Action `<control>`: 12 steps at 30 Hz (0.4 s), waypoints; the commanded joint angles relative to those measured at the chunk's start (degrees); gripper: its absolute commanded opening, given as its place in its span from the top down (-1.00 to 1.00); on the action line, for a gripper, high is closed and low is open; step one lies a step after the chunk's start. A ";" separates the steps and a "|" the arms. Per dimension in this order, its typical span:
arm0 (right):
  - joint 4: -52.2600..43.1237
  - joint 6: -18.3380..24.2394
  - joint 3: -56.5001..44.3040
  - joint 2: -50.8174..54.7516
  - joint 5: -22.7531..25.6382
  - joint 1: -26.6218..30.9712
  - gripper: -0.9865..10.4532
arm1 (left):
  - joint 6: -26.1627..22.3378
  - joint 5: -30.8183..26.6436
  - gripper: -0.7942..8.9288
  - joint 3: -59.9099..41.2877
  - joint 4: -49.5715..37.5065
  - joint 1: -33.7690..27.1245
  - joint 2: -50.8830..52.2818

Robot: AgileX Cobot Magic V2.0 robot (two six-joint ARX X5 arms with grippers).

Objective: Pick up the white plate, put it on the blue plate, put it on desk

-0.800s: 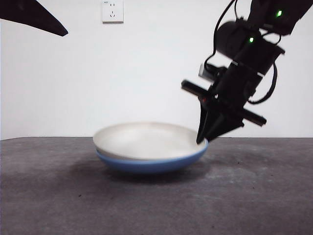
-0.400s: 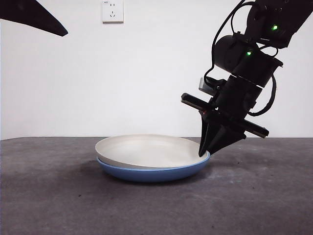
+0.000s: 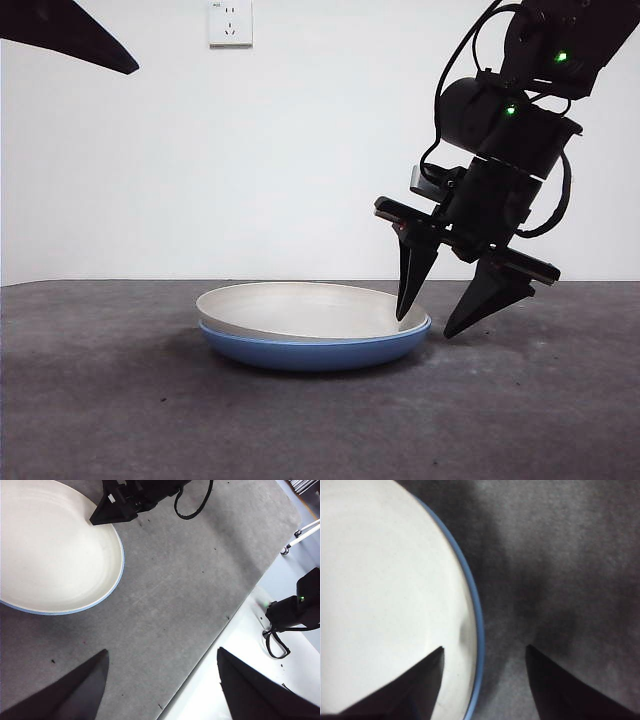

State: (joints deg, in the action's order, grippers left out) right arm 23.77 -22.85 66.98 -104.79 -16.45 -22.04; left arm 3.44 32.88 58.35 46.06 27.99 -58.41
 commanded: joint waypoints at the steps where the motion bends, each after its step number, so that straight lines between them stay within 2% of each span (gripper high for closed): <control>1: 0.52 0.48 1.38 1.92 0.13 -0.09 0.33 | -0.90 0.15 0.13 0.66 -0.42 0.26 -0.33; 6: 2.71 3.52 1.38 8.00 0.42 0.11 0.33 | -0.90 0.13 0.13 0.66 -0.48 0.26 -0.33; 12: 9.33 9.99 1.38 18.23 -0.07 -0.28 0.33 | -0.92 0.15 0.13 0.66 -0.55 0.26 -0.33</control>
State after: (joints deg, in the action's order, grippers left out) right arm 32.53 -16.23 67.05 -87.20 -16.45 -21.82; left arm 3.44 32.88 58.35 46.04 27.99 -58.41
